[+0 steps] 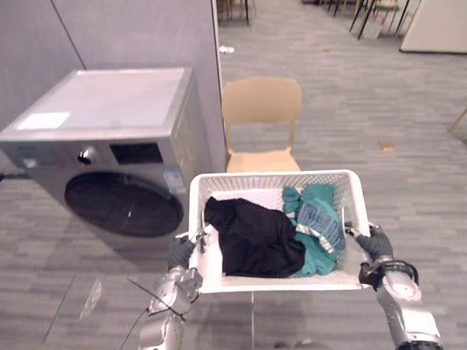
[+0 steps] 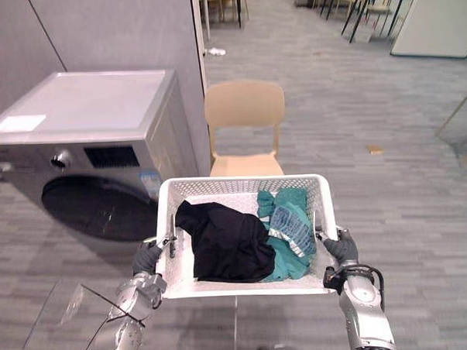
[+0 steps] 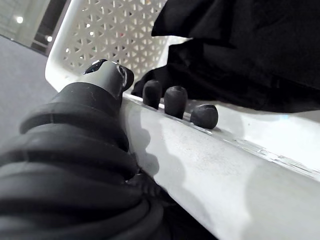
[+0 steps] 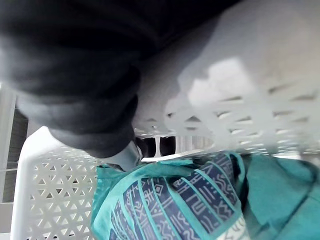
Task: Pick up the laundry basket with both hands and put the clothes into the washing machine.
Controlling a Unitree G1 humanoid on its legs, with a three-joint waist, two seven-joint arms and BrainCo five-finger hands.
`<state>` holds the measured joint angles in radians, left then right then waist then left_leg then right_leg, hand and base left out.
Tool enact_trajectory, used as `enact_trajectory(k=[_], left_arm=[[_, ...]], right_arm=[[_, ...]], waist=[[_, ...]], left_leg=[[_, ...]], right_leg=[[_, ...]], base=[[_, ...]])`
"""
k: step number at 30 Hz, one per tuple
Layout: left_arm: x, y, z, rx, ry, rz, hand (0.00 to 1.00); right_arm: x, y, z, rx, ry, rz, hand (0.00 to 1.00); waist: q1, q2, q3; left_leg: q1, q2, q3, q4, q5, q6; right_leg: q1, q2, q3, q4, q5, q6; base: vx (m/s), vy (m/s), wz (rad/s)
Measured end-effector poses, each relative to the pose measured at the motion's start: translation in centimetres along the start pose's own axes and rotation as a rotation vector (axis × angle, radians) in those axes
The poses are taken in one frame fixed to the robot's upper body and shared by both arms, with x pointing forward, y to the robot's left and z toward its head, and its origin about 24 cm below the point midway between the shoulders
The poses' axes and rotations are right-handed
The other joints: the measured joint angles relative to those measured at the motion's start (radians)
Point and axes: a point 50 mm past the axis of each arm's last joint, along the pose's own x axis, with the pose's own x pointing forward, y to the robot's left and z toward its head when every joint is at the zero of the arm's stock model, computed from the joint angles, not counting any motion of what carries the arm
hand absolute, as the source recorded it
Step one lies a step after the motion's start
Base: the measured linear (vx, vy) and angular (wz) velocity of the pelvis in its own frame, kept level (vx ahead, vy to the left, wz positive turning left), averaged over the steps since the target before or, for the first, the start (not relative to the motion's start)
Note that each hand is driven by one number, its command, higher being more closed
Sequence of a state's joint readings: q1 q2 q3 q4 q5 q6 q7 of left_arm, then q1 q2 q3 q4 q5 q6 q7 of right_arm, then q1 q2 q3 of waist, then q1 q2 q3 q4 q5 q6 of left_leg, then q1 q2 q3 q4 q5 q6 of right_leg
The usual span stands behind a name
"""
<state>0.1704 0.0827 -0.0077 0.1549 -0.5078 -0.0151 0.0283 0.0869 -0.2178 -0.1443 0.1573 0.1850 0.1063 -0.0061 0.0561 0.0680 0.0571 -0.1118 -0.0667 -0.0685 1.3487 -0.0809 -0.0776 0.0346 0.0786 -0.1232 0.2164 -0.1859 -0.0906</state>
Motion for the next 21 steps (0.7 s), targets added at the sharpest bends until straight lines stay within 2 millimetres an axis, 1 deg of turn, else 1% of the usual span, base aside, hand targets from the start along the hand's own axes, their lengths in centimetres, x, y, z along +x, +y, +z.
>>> enact_trajectory(k=[1,2,3,4,5,6,7,8,9,10,11,12,13,14,15,16,17,18,19,20,21], left_arm=[[-0.1,0.3,0.0,-0.001,0.000,0.011,1.00],[-0.2,0.5,0.0,-0.001,-0.001,0.016,1.00],[-0.2,0.5,0.0,-0.001,-0.004,0.015,1.00],[-0.1,0.3,0.0,-0.003,-0.006,0.008,1.00],[-0.1,-0.2,-0.2,-0.005,0.001,-0.007,1.00],[-0.1,-0.4,-0.5,-0.008,0.011,-0.014,1.00],[0.1,-0.2,-0.9,0.012,0.043,-0.013,1.00],[0.1,0.1,-1.0,0.024,0.056,-0.012,1.00],[0.0,-0.7,-1.3,0.015,0.063,-0.036,1.00],[-0.3,-0.8,-1.7,0.000,0.073,-0.029,1.00],[-0.5,-0.5,-1.9,-0.003,0.078,-0.016,1.00],[-1.2,-0.3,-2.0,0.009,0.086,-0.024,1.00],[-1.6,-0.5,-1.9,0.013,0.080,-0.035,1.00],[-2.0,-0.4,-1.4,0.012,0.054,-0.036,1.00],[-1.8,-0.1,-1.2,0.020,0.054,-0.024,1.00],[-1.6,-0.3,-1.2,0.019,0.059,-0.025,1.00],[-2.4,-1.0,-2.0,-0.015,0.066,-0.025,1.00],[-2.5,-1.6,-2.9,-0.032,0.103,-0.034,1.00],[-2.4,-1.8,-2.9,-0.028,0.113,-0.042,1.00],[-2.1,-1.8,-2.6,-0.014,0.112,-0.049,1.00],[-1.7,-1.6,-2.1,0.006,0.104,-0.054,1.00]], right_arm=[[0.2,0.3,0.0,-0.002,0.003,0.011,1.00],[0.6,0.5,0.1,-0.007,0.005,0.021,1.00],[0.8,0.6,0.2,-0.010,0.004,0.024,1.00],[1.3,0.4,0.6,-0.021,0.000,0.024,1.00],[1.7,0.0,1.1,-0.045,-0.008,0.023,1.00],[1.8,-0.2,1.3,-0.055,-0.013,0.021,1.00],[1.8,0.0,0.4,-0.046,0.030,0.022,1.00],[1.9,-0.3,0.5,-0.064,0.035,0.021,1.00],[1.9,-1.1,0.8,-0.091,0.031,0.010,1.00],[2.0,-1.2,0.6,-0.101,0.042,0.009,1.00],[2.0,-1.0,0.5,-0.107,0.048,0.016,1.00],[2.1,-0.6,0.7,-0.126,0.041,0.027,1.00],[2.1,-0.7,0.8,-0.130,0.036,0.030,1.00],[2.0,-0.5,1.2,-0.140,0.010,0.060,1.00],[1.8,-0.2,1.2,-0.122,-0.002,0.061,1.00],[1.6,-0.5,1.2,-0.120,-0.005,0.053,1.00],[0.8,-1.9,0.8,-0.114,0.003,0.012,1.00],[-0.1,-3.3,0.0,-0.131,0.033,-0.007,1.00],[-0.4,-3.5,-0.3,-0.130,0.047,-0.009,1.00],[-0.6,-3.3,-0.8,-0.109,0.063,-0.008,1.00],[-0.7,-2.7,-1.1,-0.084,0.065,-0.002,1.00]], waist=[[0.015,0.001,0.000],[0.040,0.002,0.001],[0.054,0.003,0.001],[0.068,0.009,0.004],[0.071,0.039,-0.003],[0.072,0.042,0.006],[0.066,-0.026,-0.014],[0.060,-0.050,-0.019],[0.052,-0.053,-0.013],[0.066,-0.048,-0.010],[0.071,-0.049,-0.009],[0.072,-0.050,-0.001],[0.069,-0.070,0.003],[0.073,-0.113,0.002],[0.063,-0.170,0.000],[0.055,-0.162,0.001],[0.053,-0.123,0.012],[0.036,-0.063,0.011],[0.033,-0.045,0.010],[0.039,-0.033,0.011],[0.039,-0.036,0.012]], left_leg=[[-0.056,0.021,0.002,0.021,-0.018,0.012],[-0.147,0.057,-0.002,-0.001,-0.055,0.018],[-0.210,0.078,-0.010,-0.050,-0.083,0.017],[-0.300,0.108,-0.049,-0.230,-0.136,0.009],[-0.307,0.144,-0.087,-0.583,-0.131,-0.011],[-0.309,0.164,-0.060,-0.665,-0.137,-0.011],[-0.265,0.100,0.000,-0.704,-0.148,0.019],[-0.231,0.049,-0.002,-0.763,-0.137,0.041],[-0.193,0.012,-0.003,-0.783,-0.134,0.086],[-0.143,-0.002,0.012,-0.780,-0.142,0.101],[-0.119,-0.005,0.025,-0.769,-0.142,0.101],[-0.133,-0.005,0.059,-0.634,-0.131,0.098],[-0.147,-0.013,0.079,-0.629,-0.170,0.110],[-0.074,-0.032,0.125,-0.866,-0.154,0.151],[-0.022,-0.098,0.096,-0.892,-0.170,0.167],[-0.006,-0.100,0.080,-0.891,-0.181,0.174],[0.043,-0.096,-0.004,-0.901,-0.185,0.180],[0.085,-0.072,-0.082,-0.928,-0.182,0.178],[0.104,-0.063,-0.108,-0.945,-0.178,0.171],[0.140,-0.051,-0.130,-0.978,-0.170,0.157],[0.173,-0.045,-0.172,-0.995,-0.175,0.127]], right_leg=[[0.031,-0.004,0.034,-0.022,-0.006,0.010],[0.069,-0.017,0.083,-0.048,-0.019,0.031],[0.079,-0.035,0.114,-0.051,-0.033,0.053],[0.095,-0.067,0.157,-0.026,-0.081,0.102],[0.099,-0.086,0.187,0.039,-0.153,0.160],[0.114,-0.103,0.209,0.079,-0.196,0.185],[0.115,-0.160,0.271,0.098,-0.217,0.188],[0.123,-0.162,0.291,0.072,-0.181,0.164],[0.151,-0.190,0.229,0.069,-0.112,0.140],[0.170,-0.201,0.239,0.119,-0.055,0.161],[0.171,-0.204,0.247,0.159,-0.025,0.177],[0.163,-0.212,0.272,0.293,0.052,0.220],[0.139,-0.223,0.287,0.394,0.081,0.283],[0.051,-0.260,0.308,0.628,0.154,0.367],[-0.020,-0.276,0.358,0.829,0.150,0.352],[-0.055,-0.258,0.349,0.903,0.138,0.337],[-0.117,-0.213,0.309,0.992,0.101,0.307],[-0.182,-0.201,0.239,1.016,0.054,0.248],[-0.215,-0.215,0.218,1.016,0.037,0.222],[-0.269,-0.260,0.219,0.963,0.011,0.183],[-0.297,-0.296,0.234,0.878,-0.010,0.142]], base=[[0.68,0.258,-1.58],[0.50,0.255,-1.10],[0.64,0.368,-1.29],[0.65,0.405,-1.12],[0.67,0.427,-0.92],[0.71,0.414,-0.41],[0.71,0.338,0.02],[0.72,0.276,0.40],[0.81,0.296,0.42],[0.67,0.266,0.29],[0.76,0.328,0.05],[0.40,0.201,0.00],[0.28,0.199,-0.08],[0.12,0.111,-0.04],[0.14,0.044,0.16],[0.28,-0.026,0.63],[0.46,-0.081,1.16],[0.39,-0.062,1.24],[0.50,-0.114,1.11],[0.40,-0.168,0.69],[0.47,-0.238,0.52]])
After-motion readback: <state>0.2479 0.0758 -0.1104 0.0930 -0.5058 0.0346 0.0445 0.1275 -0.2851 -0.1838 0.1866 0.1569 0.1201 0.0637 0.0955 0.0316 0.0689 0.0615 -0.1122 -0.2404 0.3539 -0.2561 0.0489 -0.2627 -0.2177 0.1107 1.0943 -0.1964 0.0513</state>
